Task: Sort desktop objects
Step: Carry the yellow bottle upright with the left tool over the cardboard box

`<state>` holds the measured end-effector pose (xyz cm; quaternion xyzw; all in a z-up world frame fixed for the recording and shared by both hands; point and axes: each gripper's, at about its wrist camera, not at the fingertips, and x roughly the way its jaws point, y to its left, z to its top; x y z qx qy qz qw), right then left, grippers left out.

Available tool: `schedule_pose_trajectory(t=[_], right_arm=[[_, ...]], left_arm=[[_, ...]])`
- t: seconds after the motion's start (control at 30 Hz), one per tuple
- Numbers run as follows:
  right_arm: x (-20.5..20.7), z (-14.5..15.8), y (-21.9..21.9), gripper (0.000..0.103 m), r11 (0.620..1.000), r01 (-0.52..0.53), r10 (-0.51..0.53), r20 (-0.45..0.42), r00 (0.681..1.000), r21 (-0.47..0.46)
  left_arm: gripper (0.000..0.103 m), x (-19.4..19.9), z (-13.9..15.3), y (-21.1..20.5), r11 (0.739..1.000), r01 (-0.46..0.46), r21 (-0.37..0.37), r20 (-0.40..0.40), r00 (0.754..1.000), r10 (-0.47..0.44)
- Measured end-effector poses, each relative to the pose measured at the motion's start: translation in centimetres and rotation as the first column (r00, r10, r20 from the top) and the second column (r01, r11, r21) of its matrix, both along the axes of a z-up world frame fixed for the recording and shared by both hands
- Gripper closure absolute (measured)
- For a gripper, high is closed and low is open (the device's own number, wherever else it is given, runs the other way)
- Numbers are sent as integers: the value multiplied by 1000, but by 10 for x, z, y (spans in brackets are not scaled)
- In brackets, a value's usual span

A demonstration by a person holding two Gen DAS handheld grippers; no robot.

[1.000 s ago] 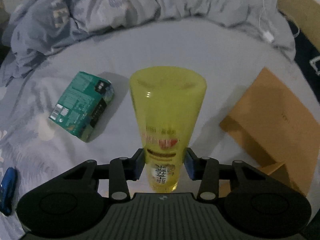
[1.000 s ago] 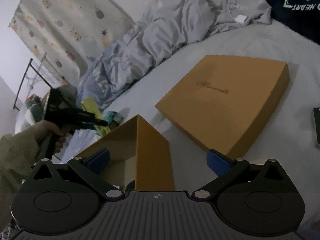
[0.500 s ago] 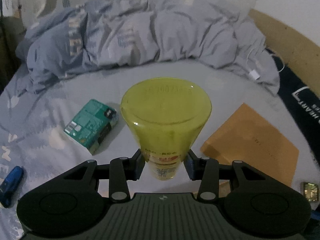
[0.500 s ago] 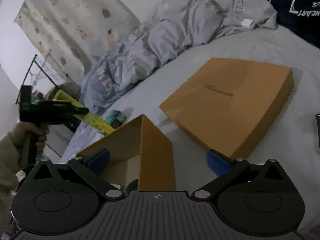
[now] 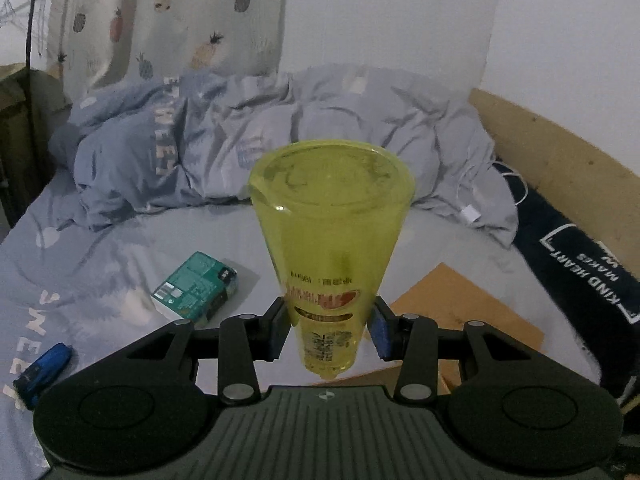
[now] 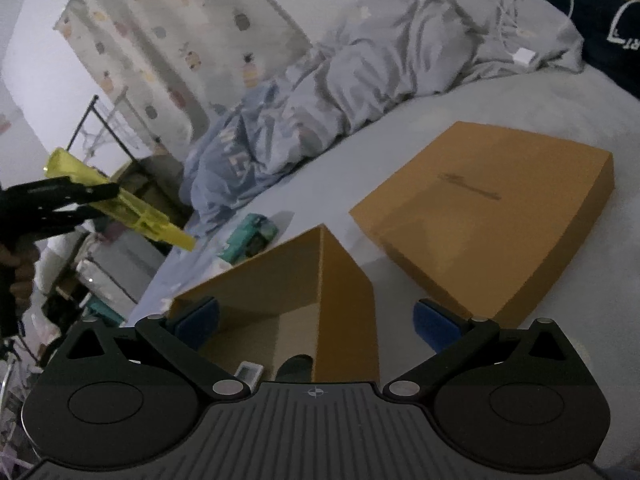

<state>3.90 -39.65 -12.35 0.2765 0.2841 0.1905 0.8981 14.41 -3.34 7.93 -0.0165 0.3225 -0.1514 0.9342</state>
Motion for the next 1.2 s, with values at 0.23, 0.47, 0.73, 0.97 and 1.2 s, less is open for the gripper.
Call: schedule_pose_trajectory(t=[0.23,0.47,0.73,0.97,1.2], right_arm=[[-8,3,9,0,999,-28,29,11,1000,-21],[-16,6,18,0,998,-56,57,21,998,-42],[-24,9,28,0,994,-87,89,30,996,-65],[-25,8,26,0,994,-90,91,25,995,-69],[-23,4,23,0,995,-77,78,16,997,-67]], left_arm=[[58,-33,-2,6,1000,13,-19,17,1000,-13],[58,-52,-20,13,1000,11,-28,-17,1000,-11],[58,-65,-53,8,999,38,-8,-111,993,-38],[59,-65,-88,-3,998,61,2,-201,978,-59],[59,-66,-118,-11,998,63,29,-274,960,-53]])
